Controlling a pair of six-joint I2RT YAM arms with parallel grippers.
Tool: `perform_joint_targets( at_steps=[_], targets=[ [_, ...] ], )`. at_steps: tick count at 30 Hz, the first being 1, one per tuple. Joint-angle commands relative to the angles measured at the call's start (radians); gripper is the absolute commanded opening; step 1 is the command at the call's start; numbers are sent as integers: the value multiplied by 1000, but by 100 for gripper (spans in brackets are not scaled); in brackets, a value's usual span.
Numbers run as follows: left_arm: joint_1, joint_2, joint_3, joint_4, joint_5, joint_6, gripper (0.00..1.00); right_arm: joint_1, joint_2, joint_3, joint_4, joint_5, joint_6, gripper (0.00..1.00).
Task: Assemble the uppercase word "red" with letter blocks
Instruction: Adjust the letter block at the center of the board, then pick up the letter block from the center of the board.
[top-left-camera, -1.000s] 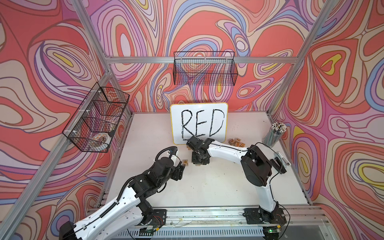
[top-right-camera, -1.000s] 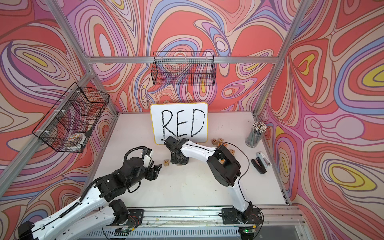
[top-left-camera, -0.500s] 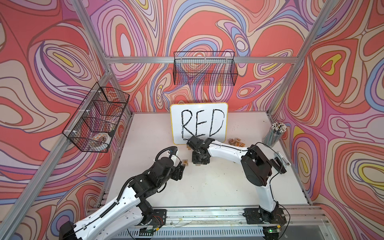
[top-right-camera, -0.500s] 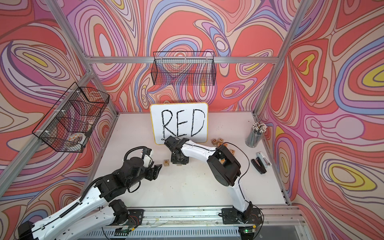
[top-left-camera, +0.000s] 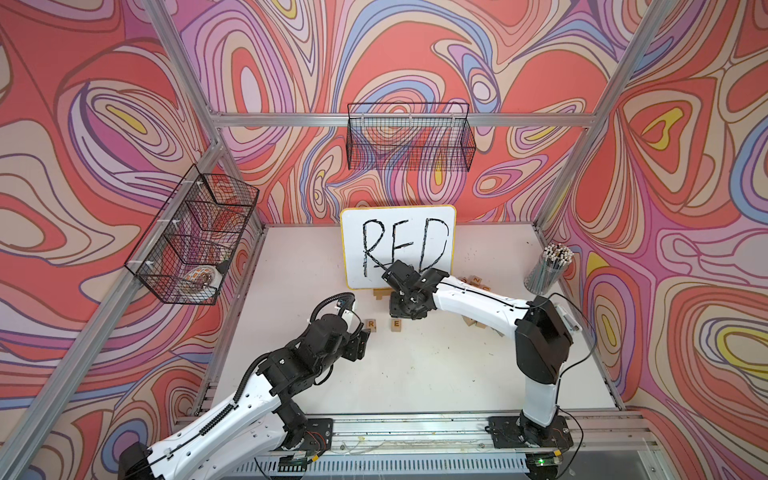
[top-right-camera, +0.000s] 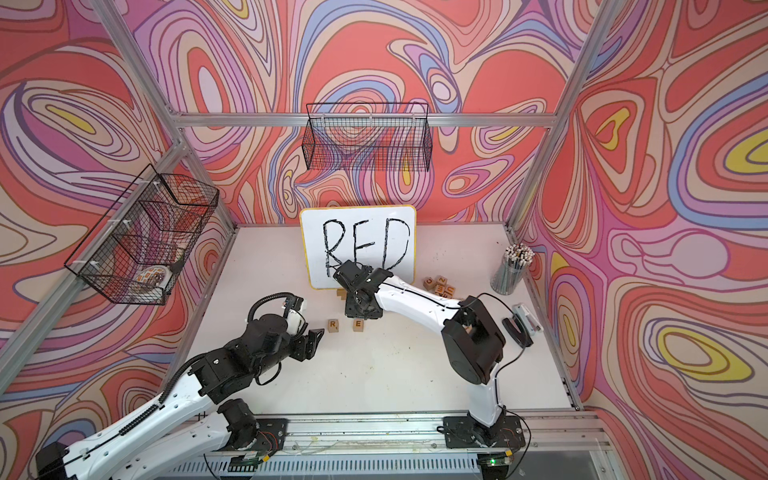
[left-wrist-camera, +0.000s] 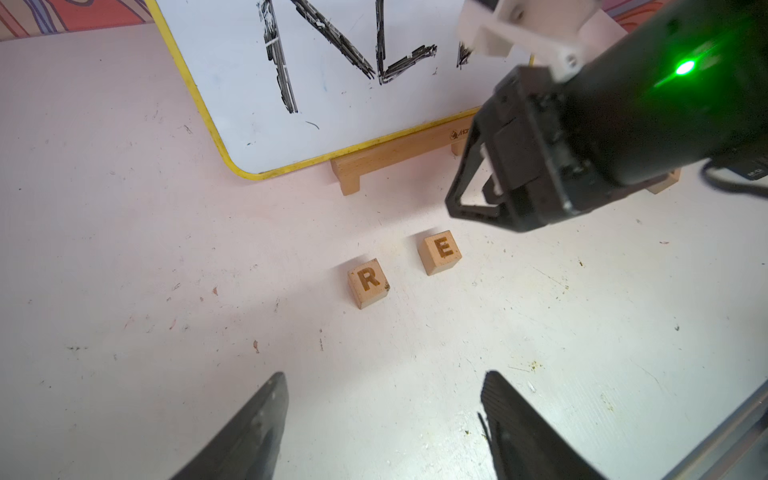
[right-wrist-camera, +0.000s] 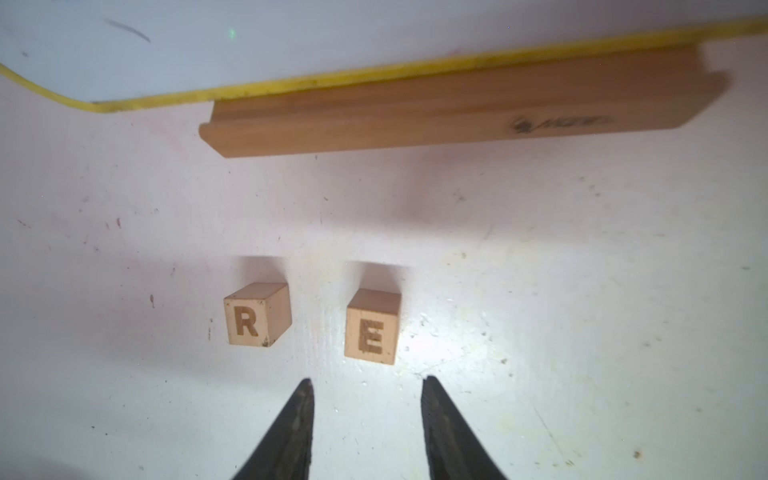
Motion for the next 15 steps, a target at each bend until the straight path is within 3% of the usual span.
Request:
perform_joint_targets(
  at_steps=[1,5,10,15],
  targets=[
    [4,-2,-2,3,-3,2,76,-78,-125,-72,-92,100,-71,44],
    [4,4,0,9,0,7,76,-208,-306,-215,-148,150,-114,44],
    [4,39,18,25,25,19,76,-453,-503,-406,-173,86,-143,44],
    [4,79,46,42,49,37,76,-674,-582,-532,-154,4,-153,44]
  ],
)
